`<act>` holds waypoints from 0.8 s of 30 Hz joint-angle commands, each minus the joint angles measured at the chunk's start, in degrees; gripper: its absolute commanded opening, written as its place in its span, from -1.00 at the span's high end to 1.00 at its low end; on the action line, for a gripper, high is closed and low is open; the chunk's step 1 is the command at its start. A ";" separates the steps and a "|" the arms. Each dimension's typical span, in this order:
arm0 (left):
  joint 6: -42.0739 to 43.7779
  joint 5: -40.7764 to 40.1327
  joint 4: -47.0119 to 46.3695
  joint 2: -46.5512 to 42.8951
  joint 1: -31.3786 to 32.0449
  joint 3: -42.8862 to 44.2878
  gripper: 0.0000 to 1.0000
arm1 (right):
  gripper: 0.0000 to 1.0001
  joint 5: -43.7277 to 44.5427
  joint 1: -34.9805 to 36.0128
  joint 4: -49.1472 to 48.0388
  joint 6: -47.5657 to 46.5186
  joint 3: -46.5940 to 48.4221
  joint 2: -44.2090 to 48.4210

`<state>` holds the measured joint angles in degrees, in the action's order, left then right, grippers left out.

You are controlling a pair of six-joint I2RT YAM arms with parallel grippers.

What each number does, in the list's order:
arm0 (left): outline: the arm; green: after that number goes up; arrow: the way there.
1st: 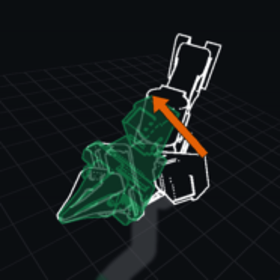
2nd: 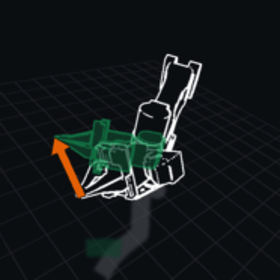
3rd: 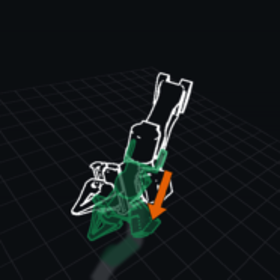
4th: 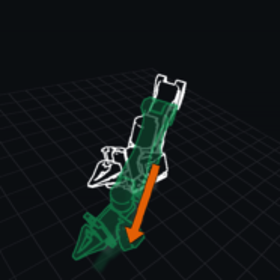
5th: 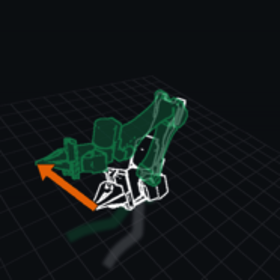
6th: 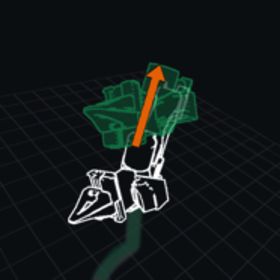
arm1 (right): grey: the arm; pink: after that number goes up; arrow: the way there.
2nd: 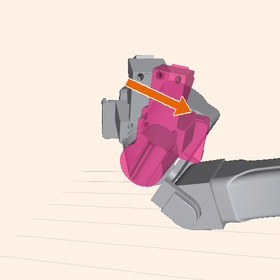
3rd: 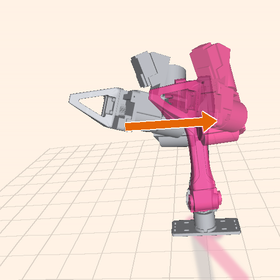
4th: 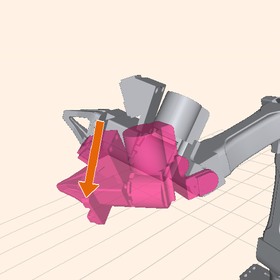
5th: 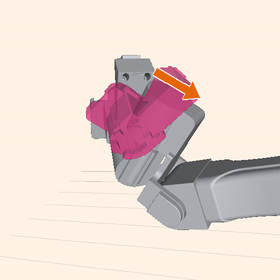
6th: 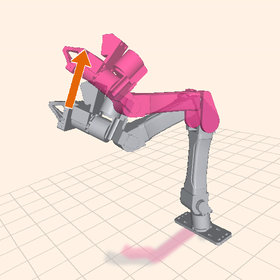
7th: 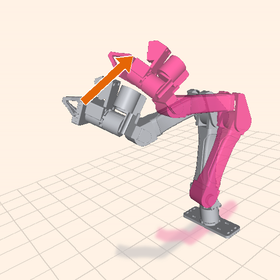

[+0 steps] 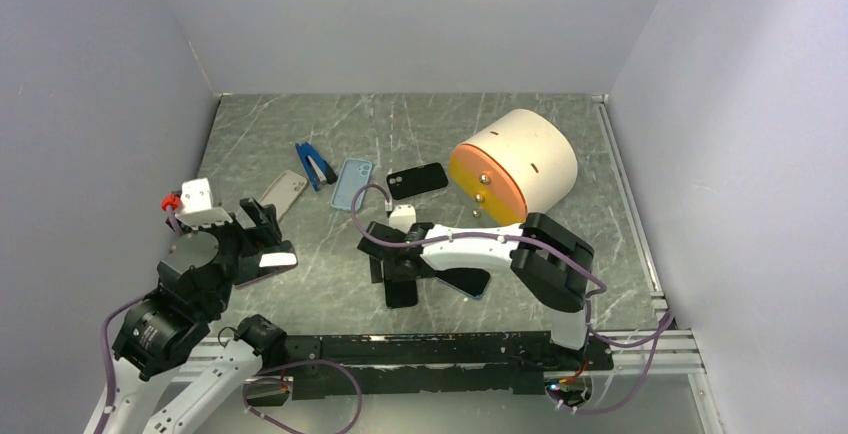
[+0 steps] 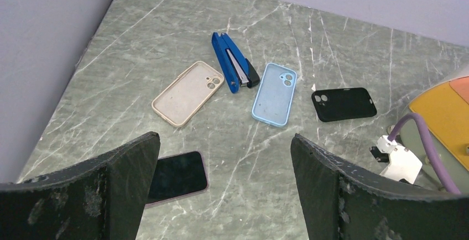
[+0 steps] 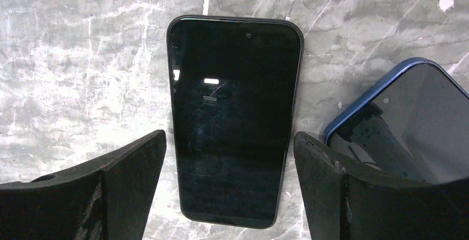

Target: Put the phone into the phone case

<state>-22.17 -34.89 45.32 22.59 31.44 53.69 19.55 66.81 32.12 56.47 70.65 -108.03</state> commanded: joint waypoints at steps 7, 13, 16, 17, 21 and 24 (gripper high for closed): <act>-0.83 -1.15 -0.90 -1.20 0.09 0.27 -0.86 | -0.68 5.30 2.21 7.39 1.27 5.88 -3.67; -0.90 -1.23 -0.76 -1.45 0.05 0.27 -0.86 | -0.67 5.82 2.88 8.77 1.32 6.64 -4.83; -0.75 -1.40 -0.89 -1.34 0.07 0.19 -0.86 | -0.63 5.52 2.85 7.95 1.00 5.90 -4.54; -0.76 -1.46 -0.85 -1.38 0.10 0.14 -0.86 | -0.61 5.38 2.81 7.55 0.75 5.56 -4.39; -1.49 -1.15 -0.49 -1.10 0.10 0.16 -0.85 | -0.55 4.22 2.68 4.97 -0.36 3.32 -3.60; -2.84 -0.44 0.02 -0.68 0.03 0.19 -0.86 | -0.47 3.92 2.68 3.79 -0.66 1.04 -2.35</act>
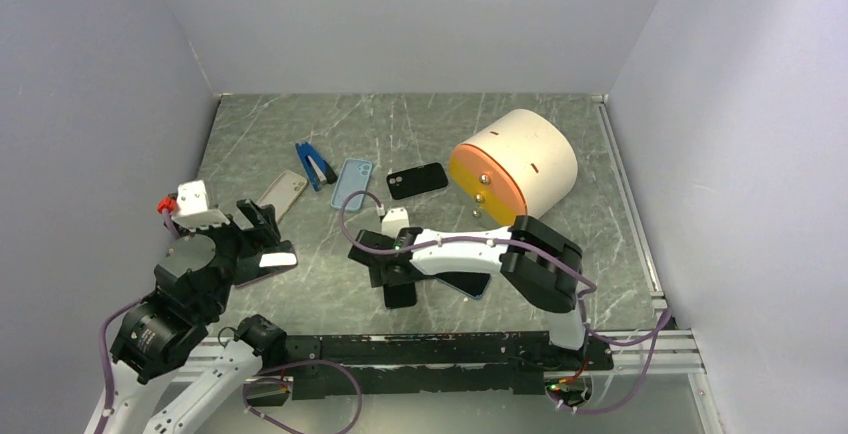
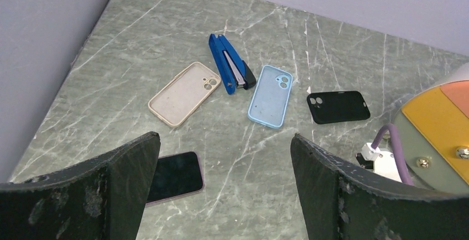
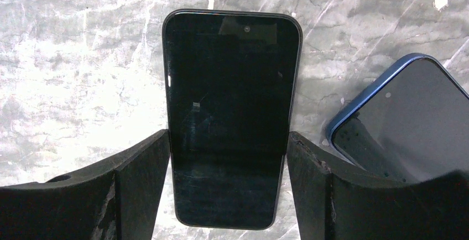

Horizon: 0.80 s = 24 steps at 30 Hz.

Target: Put the phone into the phone case

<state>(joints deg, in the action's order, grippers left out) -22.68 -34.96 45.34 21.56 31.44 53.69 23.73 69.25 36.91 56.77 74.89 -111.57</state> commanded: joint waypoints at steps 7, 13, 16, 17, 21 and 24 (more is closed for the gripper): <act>-6.03 3.12 1.48 5.41 0.08 1.03 -0.80 | -0.30 -1.48 0.04 -4.79 -3.32 -7.97 4.53; -9.12 4.97 4.23 16.88 0.08 3.98 -0.86 | -0.12 -4.08 -0.06 -12.75 -8.06 -14.66 8.59; -10.82 6.27 5.76 22.24 0.05 6.83 -0.83 | -0.08 -4.76 -0.14 -13.89 -9.58 -16.25 9.53; -11.21 6.50 5.76 23.28 0.06 7.37 -0.83 | -0.08 -4.79 -0.16 -13.85 -10.03 -16.58 9.73; -11.82 7.96 4.56 25.25 -1.93 8.79 -0.85 | -0.07 -4.25 -0.12 -14.68 -10.92 -19.15 12.47; -11.71 12.78 2.34 26.44 -5.48 9.19 -0.82 | -0.06 -4.06 -0.12 -16.34 -11.26 -21.93 15.06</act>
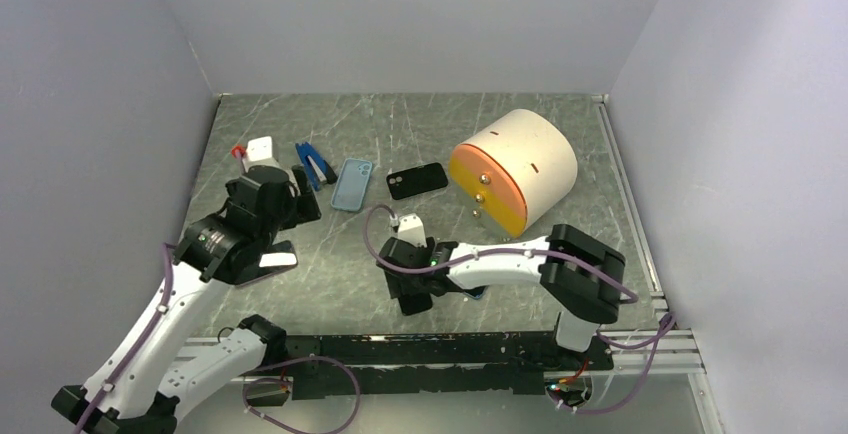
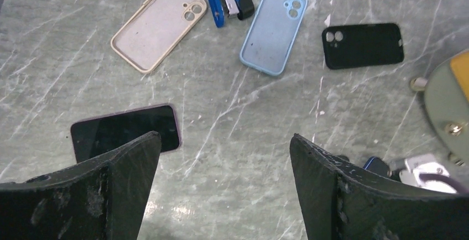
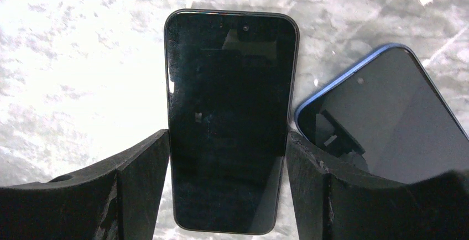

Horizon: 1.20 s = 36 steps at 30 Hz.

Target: Put the phone into the phone case

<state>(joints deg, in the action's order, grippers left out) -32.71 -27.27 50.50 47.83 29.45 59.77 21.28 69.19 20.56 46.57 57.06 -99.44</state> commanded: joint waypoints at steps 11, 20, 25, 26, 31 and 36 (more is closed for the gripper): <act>-1.34 27.71 -12.15 16.92 -22.57 1.64 -0.50 | -0.04 -1.73 -0.14 -4.01 -2.10 -6.87 6.01; -3.68 29.79 -23.09 34.05 -22.73 -0.74 -0.06 | -0.04 -2.55 -0.13 -5.81 -2.16 -7.09 6.47; -6.16 27.36 -31.19 37.76 -21.55 -5.29 0.05 | -0.04 -2.31 -0.18 -5.99 -2.29 -7.45 7.65; -6.51 27.65 -32.95 38.46 -21.38 -5.76 0.05 | -0.04 -2.28 -0.16 -6.23 -2.22 -7.67 7.86; -4.78 24.54 -35.58 43.48 -17.65 -4.64 0.02 | -0.04 -2.64 -0.13 -6.79 -2.08 -8.15 8.47; -3.72 21.09 -34.95 48.40 -16.10 -1.93 0.03 | -0.04 -2.19 -0.16 -5.77 -1.74 -7.83 9.37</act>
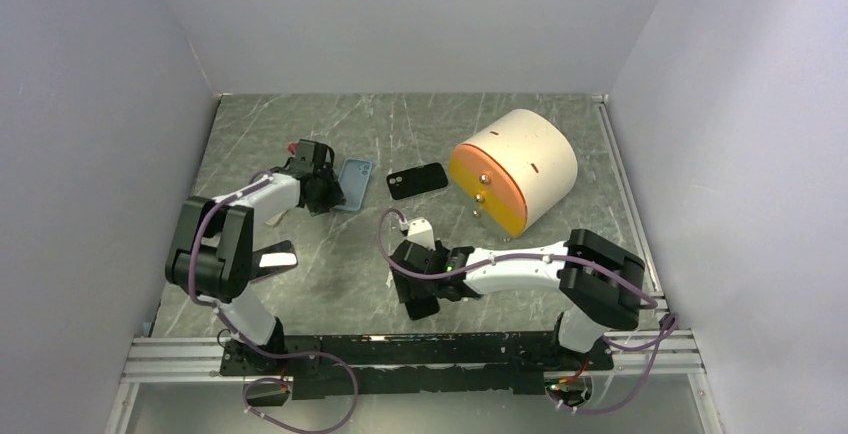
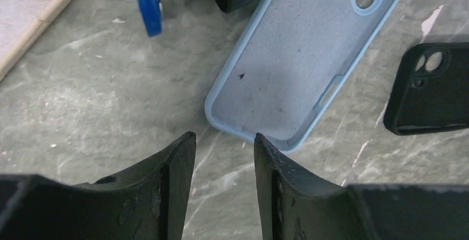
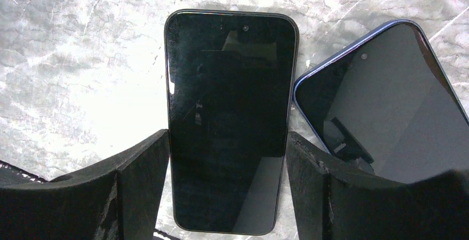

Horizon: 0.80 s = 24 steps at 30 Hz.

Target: Put the phone into the phone case

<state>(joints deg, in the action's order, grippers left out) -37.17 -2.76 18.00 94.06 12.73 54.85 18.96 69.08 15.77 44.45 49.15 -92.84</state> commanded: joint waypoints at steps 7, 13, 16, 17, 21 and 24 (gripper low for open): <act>2.14 -2.45 -3.06 5.90 0.63 5.00 0.03 | -0.04 0.54 -0.08 -1.31 0.63 -0.91 4.27; 1.97 -1.47 -3.95 7.84 0.58 4.83 0.02 | -0.04 0.51 -0.08 -0.67 1.12 -0.28 3.45; 2.25 -1.30 -4.27 8.59 0.68 4.83 0.03 | -0.04 0.20 -0.04 -0.85 1.38 -0.19 3.28; 2.25 -1.54 -4.29 8.79 0.78 4.76 0.03 | -0.04 0.18 -0.02 -0.86 1.49 -0.23 3.21; 2.43 -1.63 -3.92 9.38 1.10 4.95 0.12 | -0.04 -0.12 0.00 -1.26 1.82 -0.37 3.02; 2.47 -2.16 -1.72 8.83 1.92 5.77 0.33 | -0.04 -0.11 0.01 -0.95 1.78 -0.21 3.01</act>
<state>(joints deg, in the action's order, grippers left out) -35.29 -4.58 13.98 101.54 13.41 59.35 18.76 69.08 16.43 45.28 48.14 -90.91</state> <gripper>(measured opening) 0.402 0.736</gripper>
